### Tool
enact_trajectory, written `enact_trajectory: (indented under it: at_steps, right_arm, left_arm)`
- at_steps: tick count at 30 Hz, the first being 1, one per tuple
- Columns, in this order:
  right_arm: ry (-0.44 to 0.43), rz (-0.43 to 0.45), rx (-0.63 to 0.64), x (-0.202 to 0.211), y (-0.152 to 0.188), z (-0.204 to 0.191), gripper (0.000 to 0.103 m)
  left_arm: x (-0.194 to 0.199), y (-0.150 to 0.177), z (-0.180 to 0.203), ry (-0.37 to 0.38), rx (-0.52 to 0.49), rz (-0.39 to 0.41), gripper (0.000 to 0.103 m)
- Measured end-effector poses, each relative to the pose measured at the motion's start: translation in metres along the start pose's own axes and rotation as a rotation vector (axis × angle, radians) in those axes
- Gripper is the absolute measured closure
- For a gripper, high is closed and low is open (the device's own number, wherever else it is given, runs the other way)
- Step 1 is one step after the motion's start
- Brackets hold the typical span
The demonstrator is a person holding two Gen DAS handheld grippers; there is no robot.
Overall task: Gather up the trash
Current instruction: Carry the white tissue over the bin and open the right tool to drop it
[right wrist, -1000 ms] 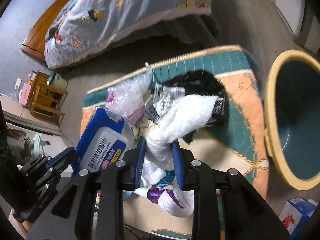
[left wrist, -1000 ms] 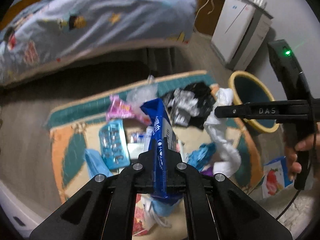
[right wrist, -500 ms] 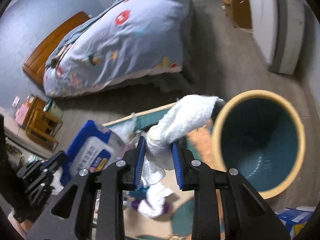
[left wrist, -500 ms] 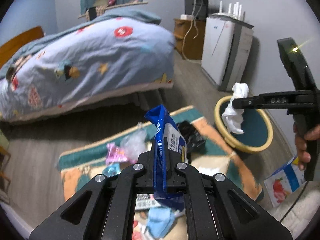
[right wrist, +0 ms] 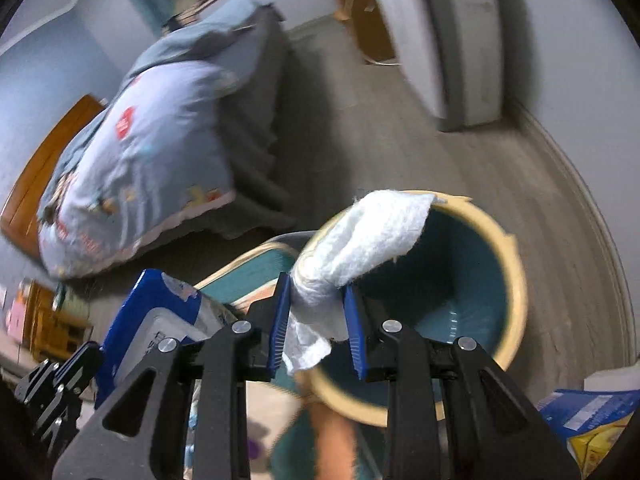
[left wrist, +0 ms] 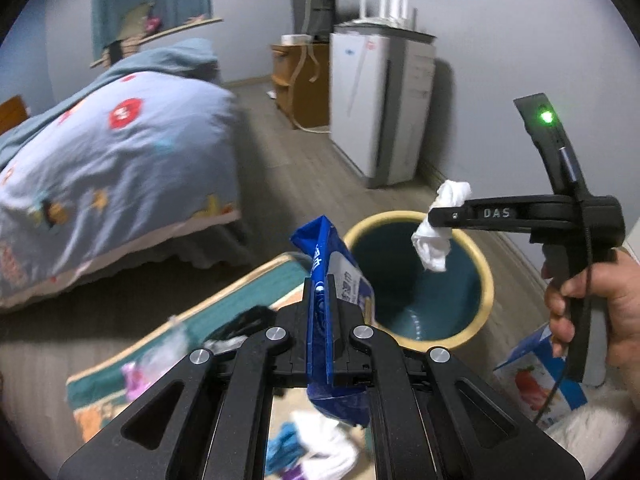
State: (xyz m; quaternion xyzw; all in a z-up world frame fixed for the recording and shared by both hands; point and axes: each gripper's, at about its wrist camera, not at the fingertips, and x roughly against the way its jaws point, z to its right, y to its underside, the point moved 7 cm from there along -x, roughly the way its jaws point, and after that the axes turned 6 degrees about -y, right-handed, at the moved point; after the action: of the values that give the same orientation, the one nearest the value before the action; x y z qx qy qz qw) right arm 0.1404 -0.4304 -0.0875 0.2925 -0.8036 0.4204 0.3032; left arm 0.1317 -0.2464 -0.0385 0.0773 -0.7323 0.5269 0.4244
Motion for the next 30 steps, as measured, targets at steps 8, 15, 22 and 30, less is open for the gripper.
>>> enact_trajectory:
  at_steps: [8, 15, 22, 30]
  right_arm:
    - [0.09, -0.012, -0.152, -0.007, 0.006, 0.079, 0.077]
    - [0.074, -0.026, -0.216, -0.013, 0.012, 0.097, 0.077]
    - [0.066, -0.022, -0.202, -0.013, 0.008, 0.096, 0.074]
    - [0.056, -0.019, -0.176, -0.014, 0.007, 0.086, 0.052]
  left_arm:
    - [-0.05, -0.021, 0.038, 0.066, -0.02, -0.048, 0.098]
    - [-0.078, -0.028, 0.066, 0.099, -0.049, -0.05, 0.098]
    - [-0.075, -0.033, 0.078, 0.088, -0.074, -0.029, 0.086]
    - [-0.064, -0.032, 0.047, 0.066, 0.024, -0.019, 0.055]
